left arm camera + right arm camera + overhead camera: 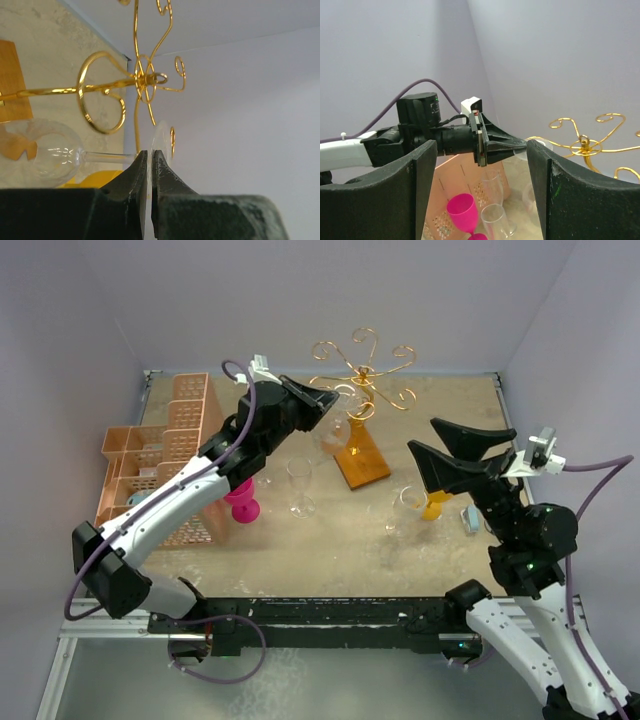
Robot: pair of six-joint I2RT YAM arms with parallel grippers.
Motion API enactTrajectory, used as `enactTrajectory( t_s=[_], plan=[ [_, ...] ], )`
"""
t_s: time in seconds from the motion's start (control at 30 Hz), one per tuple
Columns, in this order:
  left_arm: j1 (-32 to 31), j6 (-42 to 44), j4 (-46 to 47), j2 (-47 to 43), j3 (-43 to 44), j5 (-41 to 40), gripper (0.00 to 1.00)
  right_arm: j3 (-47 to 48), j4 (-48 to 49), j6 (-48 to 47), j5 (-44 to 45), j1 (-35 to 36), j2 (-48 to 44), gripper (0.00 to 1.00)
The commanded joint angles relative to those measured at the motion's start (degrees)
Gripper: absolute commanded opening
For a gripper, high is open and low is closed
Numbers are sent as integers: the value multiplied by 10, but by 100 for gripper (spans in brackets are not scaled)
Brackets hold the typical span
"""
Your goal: Place the wine glass upside down on the wine glass rack
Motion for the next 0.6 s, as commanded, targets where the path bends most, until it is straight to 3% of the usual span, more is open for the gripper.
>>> enactTrajectory(
  t_s=[0.0, 0.57],
  plan=[
    [18, 20, 66, 10, 50, -11, 0, 14, 33, -7, 15, 3, -8, 74],
    [77, 19, 79, 53, 75, 7, 0, -2, 25, -9, 36, 3, -10, 73]
  ],
)
